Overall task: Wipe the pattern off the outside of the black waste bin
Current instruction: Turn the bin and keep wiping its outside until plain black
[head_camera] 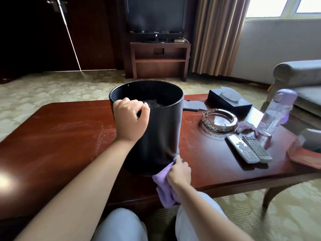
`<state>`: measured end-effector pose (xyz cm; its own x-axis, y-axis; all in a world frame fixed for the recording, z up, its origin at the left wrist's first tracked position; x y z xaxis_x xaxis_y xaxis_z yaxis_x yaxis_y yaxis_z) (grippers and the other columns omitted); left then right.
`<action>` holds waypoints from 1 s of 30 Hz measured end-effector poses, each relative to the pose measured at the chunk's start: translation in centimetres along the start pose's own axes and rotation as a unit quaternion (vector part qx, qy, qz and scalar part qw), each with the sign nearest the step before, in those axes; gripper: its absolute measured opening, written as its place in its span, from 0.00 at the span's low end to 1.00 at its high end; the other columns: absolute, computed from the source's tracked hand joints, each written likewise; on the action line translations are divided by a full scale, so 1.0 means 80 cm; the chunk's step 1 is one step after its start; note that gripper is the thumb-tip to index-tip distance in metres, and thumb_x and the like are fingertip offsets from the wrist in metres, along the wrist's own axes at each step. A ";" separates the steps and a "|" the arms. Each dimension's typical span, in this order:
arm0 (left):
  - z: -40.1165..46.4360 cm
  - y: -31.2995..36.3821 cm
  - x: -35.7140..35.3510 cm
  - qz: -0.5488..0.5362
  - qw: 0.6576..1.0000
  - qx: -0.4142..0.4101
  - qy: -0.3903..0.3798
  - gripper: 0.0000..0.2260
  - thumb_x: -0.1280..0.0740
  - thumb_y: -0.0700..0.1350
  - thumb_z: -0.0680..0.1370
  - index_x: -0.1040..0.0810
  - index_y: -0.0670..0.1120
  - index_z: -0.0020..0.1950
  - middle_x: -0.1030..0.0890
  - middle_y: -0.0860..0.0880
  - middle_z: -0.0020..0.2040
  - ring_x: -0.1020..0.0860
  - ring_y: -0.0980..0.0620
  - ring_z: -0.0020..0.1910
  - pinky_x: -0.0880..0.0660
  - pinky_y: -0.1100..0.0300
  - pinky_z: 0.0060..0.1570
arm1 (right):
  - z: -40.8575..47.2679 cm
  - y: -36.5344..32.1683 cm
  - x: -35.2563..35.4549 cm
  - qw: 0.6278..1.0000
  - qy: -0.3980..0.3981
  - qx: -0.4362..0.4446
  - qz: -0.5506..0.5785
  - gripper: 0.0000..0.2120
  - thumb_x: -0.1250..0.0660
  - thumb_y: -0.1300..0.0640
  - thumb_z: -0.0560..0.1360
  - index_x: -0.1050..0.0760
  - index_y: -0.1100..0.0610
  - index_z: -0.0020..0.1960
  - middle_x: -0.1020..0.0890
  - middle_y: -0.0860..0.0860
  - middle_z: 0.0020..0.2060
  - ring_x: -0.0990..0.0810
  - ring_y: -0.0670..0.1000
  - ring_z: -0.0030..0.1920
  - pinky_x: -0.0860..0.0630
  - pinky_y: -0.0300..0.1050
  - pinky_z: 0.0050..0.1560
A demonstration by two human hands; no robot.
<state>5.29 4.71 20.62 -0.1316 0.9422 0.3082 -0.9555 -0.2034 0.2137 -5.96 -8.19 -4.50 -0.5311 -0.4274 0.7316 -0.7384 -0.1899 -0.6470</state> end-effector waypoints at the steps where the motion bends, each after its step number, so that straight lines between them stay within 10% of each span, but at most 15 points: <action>1: 0.000 0.000 0.000 0.003 1.000 -0.001 0.001 0.18 0.42 0.44 0.75 0.43 0.48 0.26 0.42 0.54 0.23 0.39 0.50 0.26 0.45 0.58 0.36 | 0.008 0.004 0.005 1.000 -0.011 -0.012 0.026 0.18 0.52 0.55 0.79 0.35 0.48 0.67 0.29 0.56 0.60 0.31 0.58 0.61 0.34 0.48 0.57; 11: -0.001 0.001 0.000 0.007 1.000 -0.004 0.004 0.18 0.42 0.44 0.75 0.44 0.48 0.26 0.43 0.55 0.24 0.39 0.51 0.27 0.45 0.59 0.37 | -0.066 -0.018 -0.040 0.995 0.027 0.017 -0.091 0.25 0.52 0.59 0.80 0.52 0.54 0.76 0.30 0.54 0.63 0.31 0.56 0.61 0.33 0.47 0.57; 30: 0.001 -0.003 -0.002 0.032 0.999 0.008 0.012 0.18 0.41 0.44 0.74 0.43 0.48 0.26 0.43 0.55 0.24 0.39 0.50 0.26 0.47 0.59 0.37 | -0.010 -0.019 -0.016 0.987 0.015 0.047 -0.151 0.25 0.52 0.59 0.80 0.51 0.54 0.76 0.31 0.57 0.64 0.30 0.58 0.61 0.33 0.49 0.57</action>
<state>5.55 4.58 20.60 -0.1994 0.9331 0.2991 -0.9408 -0.2677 0.2080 -4.50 -6.66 -4.28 -0.3055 -0.3134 0.8991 -0.8238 -0.3866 -0.4147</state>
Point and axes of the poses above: each hand's wrist, its own z-axis towards the middle knuckle, its own x-axis out of the back of the hand, y = z × x, the point moved 9 cm from there along z, towards the middle knuckle
